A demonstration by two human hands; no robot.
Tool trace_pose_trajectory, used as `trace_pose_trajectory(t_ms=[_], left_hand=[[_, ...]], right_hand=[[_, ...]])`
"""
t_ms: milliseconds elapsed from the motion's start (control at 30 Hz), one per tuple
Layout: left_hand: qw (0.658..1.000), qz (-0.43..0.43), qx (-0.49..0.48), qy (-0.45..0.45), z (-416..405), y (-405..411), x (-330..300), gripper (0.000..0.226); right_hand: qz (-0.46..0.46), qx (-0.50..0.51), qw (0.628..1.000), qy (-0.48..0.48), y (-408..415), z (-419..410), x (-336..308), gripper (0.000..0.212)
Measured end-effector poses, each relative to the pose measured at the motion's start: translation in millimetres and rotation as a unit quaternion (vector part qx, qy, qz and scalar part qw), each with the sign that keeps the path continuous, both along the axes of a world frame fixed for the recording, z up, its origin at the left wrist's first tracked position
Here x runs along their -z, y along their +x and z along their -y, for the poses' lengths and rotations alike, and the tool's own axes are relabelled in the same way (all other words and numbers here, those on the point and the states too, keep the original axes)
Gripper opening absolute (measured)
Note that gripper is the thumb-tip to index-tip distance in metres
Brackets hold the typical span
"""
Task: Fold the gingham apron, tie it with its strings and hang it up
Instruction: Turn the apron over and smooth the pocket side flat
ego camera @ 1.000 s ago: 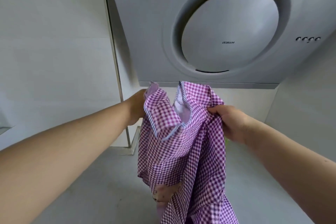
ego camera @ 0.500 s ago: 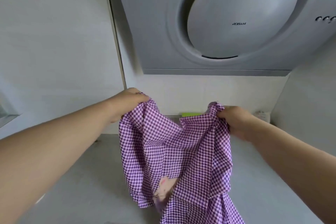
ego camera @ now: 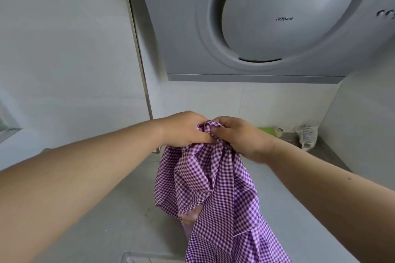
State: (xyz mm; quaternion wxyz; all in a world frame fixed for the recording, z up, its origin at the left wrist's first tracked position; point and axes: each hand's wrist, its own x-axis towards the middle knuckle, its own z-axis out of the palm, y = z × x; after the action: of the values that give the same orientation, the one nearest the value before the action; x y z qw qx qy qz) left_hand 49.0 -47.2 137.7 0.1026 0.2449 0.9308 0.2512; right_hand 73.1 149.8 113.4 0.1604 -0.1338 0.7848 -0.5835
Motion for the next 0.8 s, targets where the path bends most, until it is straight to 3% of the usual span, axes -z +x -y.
trace_pose_trajectory(t_ms=[100, 200, 300, 433, 567, 667, 733, 800], left_hand=[[0.999, 0.01, -0.039, -0.029, 4.4, 1.0, 3.6, 0.032], [0.997, 0.022, -0.078, 0.011, 6.5, 0.4, 7.7, 0.031], [0.994, 0.0, -0.11, 0.018, 9.8, -2.9, 10.7, 0.03], [0.988, -0.027, -0.151, -0.011, 23.4, -7.9, 16.0, 0.037], [0.981, -0.043, -0.182, -0.056, 49.1, -8.9, 18.3, 0.041], [0.976, -0.028, -0.202, -0.074, 67.7, -9.0, 22.5, 0.043], [0.973, -0.012, -0.212, -0.085, 76.0, -8.9, 24.6, 0.049], [0.97, -0.007, -0.225, -0.094, 82.4, -9.0, 27.0, 0.057]], right_hand=[[-0.021, 0.03, 0.999, 0.032, 0.5, 0.4, 5.9, 0.02], [-0.045, 0.02, 0.992, 0.116, 3.8, 2.9, 12.1, 0.018], [-0.095, 0.039, 0.962, 0.253, 5.9, 7.8, 21.4, 0.009], [-0.106, 0.07, 0.922, 0.366, 5.0, 6.6, 36.6, 0.021], [-0.121, 0.128, 0.9, 0.398, -1.5, -4.9, 54.6, 0.017], [-0.142, 0.206, 0.887, 0.388, -1.5, -12.0, 55.7, 0.043], [-0.141, 0.223, 0.901, 0.345, -1.6, -11.7, 53.4, 0.034], [-0.081, 0.203, 0.94, 0.262, -1.6, -5.2, 49.7, 0.014]])
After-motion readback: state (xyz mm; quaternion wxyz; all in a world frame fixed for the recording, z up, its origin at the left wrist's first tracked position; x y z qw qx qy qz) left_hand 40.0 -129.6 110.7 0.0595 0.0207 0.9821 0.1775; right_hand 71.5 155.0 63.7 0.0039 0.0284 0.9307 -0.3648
